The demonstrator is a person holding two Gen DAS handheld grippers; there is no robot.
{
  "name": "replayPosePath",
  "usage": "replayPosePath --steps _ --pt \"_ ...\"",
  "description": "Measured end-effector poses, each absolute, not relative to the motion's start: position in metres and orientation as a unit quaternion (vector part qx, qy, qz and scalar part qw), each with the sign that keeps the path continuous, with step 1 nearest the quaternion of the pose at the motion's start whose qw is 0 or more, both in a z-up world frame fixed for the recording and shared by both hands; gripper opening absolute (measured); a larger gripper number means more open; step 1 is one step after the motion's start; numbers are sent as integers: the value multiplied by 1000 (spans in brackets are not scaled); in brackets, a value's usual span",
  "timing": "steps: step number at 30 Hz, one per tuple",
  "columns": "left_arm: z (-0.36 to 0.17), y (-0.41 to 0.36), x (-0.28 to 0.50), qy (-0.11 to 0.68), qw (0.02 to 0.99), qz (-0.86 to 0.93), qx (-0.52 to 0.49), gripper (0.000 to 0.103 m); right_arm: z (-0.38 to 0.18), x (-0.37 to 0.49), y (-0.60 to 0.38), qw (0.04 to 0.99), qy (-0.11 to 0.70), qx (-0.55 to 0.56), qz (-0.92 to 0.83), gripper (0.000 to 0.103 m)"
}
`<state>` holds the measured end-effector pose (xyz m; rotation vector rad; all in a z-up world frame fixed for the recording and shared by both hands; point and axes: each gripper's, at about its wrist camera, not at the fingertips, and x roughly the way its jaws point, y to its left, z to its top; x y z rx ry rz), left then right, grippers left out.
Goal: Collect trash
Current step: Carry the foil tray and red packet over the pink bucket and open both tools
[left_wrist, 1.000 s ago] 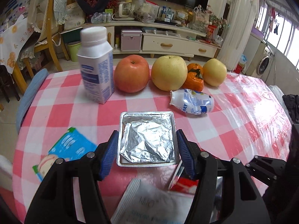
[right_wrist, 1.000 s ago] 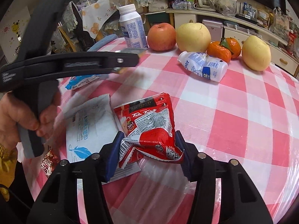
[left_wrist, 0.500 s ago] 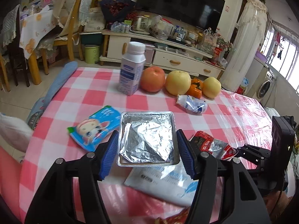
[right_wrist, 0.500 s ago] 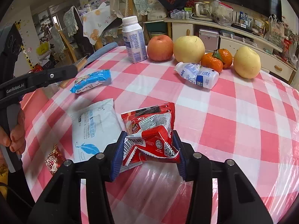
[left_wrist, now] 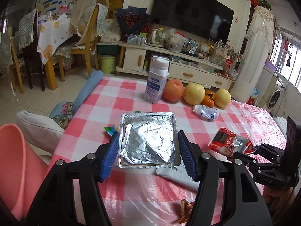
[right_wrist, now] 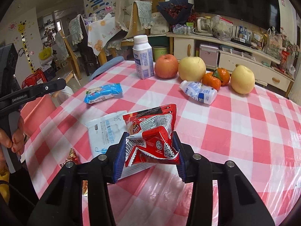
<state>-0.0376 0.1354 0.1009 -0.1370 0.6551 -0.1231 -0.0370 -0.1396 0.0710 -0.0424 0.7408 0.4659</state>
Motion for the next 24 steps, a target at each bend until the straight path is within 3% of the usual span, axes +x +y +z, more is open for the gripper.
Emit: replayPosePath --steps 12,24 --pt "127 177 -54 291 952 -31 -88 63 117 -64 -85 910 318 -30 264 46" --pt "143 288 -82 271 947 92 -144 63 156 -93 64 875 284 -89 382 46"
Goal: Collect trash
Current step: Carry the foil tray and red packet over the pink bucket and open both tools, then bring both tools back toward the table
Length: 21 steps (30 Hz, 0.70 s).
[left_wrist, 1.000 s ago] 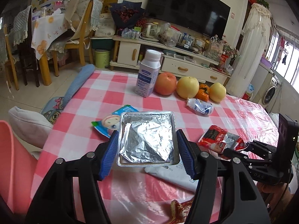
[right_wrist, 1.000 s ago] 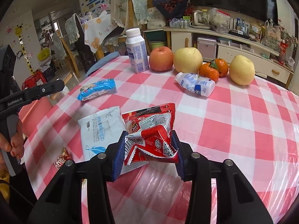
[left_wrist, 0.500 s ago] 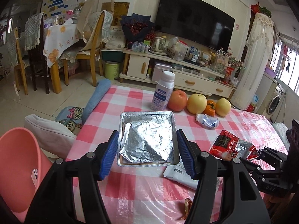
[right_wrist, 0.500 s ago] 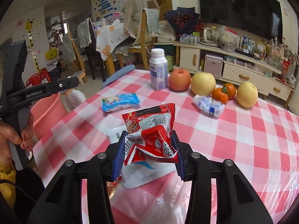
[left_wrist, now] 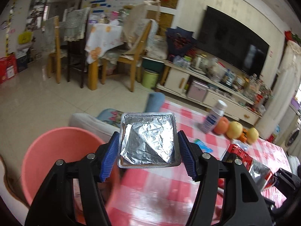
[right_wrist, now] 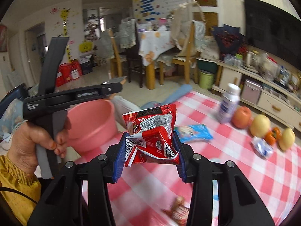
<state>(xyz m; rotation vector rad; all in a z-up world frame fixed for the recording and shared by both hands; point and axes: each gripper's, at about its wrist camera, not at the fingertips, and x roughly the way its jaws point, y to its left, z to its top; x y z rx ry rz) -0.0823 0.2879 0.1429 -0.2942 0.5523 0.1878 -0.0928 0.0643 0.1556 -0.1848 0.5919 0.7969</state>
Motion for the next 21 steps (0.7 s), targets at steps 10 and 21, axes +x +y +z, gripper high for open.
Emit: replayPosePath --steps 10,21 --pt "138 375 -108 262 923 198 -200 63 148 -109 204 826 282 -167 459 47" --pt "116 423 -107 298 888 269 -223 86 106 -94 261 827 301 -170 443 81"
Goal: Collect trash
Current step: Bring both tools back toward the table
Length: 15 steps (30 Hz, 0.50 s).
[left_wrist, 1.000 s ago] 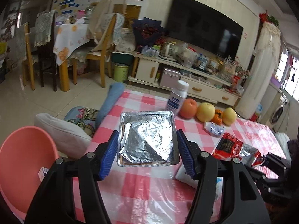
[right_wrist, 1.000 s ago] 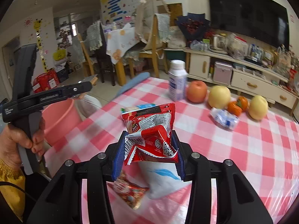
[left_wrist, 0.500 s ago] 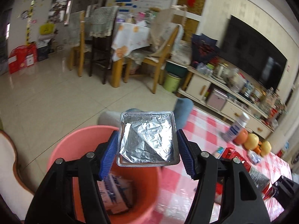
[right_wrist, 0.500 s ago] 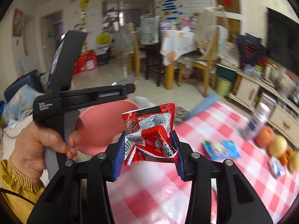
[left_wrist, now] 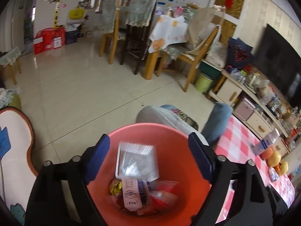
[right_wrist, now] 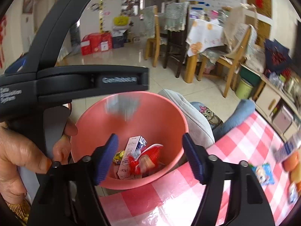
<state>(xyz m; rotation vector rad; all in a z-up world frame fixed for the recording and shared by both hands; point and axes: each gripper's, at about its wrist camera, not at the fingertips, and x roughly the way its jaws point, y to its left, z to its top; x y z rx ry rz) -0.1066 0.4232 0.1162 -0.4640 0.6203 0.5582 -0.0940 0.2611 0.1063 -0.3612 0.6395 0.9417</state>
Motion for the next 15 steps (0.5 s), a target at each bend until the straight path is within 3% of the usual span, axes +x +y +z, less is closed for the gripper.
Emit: replayPosePath --steps 5,15 --pt "118 420 -106 289 892 265 -227 92 110 -93 229 861 281 -152 396 90" --pt "134 379 -104 214 931 231 -187 93 114 -106 174 886 268 -140 353 94"
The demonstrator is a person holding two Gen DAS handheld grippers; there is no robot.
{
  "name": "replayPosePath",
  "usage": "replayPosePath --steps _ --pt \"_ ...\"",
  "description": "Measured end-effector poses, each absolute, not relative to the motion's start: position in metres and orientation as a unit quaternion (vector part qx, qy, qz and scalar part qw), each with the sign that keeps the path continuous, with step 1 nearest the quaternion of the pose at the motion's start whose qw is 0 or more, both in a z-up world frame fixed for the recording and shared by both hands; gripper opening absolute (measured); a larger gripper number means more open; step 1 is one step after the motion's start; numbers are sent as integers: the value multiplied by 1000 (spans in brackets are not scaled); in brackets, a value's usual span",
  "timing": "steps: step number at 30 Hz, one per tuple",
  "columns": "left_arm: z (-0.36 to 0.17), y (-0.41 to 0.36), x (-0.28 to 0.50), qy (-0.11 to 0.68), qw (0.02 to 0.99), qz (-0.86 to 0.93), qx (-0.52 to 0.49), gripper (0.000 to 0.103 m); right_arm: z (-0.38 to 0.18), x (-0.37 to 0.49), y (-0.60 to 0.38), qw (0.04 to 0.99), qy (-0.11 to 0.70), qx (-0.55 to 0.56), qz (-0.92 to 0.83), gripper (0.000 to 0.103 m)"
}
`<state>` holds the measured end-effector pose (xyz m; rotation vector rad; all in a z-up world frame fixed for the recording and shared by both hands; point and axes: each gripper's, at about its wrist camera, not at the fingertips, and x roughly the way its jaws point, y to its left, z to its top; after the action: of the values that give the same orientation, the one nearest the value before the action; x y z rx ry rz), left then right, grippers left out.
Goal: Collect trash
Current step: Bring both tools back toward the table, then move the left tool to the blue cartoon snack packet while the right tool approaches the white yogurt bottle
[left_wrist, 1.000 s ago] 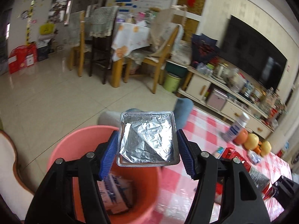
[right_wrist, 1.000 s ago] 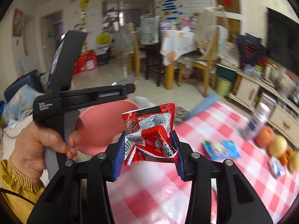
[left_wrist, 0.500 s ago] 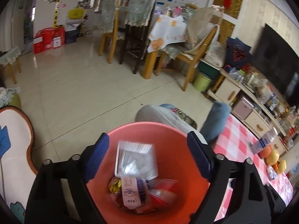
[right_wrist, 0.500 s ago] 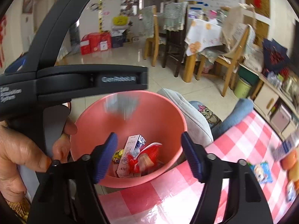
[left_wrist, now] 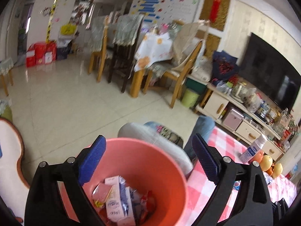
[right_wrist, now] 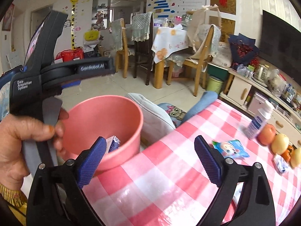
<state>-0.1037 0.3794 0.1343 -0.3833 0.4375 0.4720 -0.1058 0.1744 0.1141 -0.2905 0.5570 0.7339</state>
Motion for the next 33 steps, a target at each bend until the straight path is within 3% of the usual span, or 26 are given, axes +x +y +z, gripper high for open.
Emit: replayPosePath --steps 16,33 --pt "148 293 -90 148 979 106 -90 94 113 -122 92 915 228 -146 298 97" --pt "144 204 -83 157 987 6 36 95 112 -124 18 937 224 -98 250 98"
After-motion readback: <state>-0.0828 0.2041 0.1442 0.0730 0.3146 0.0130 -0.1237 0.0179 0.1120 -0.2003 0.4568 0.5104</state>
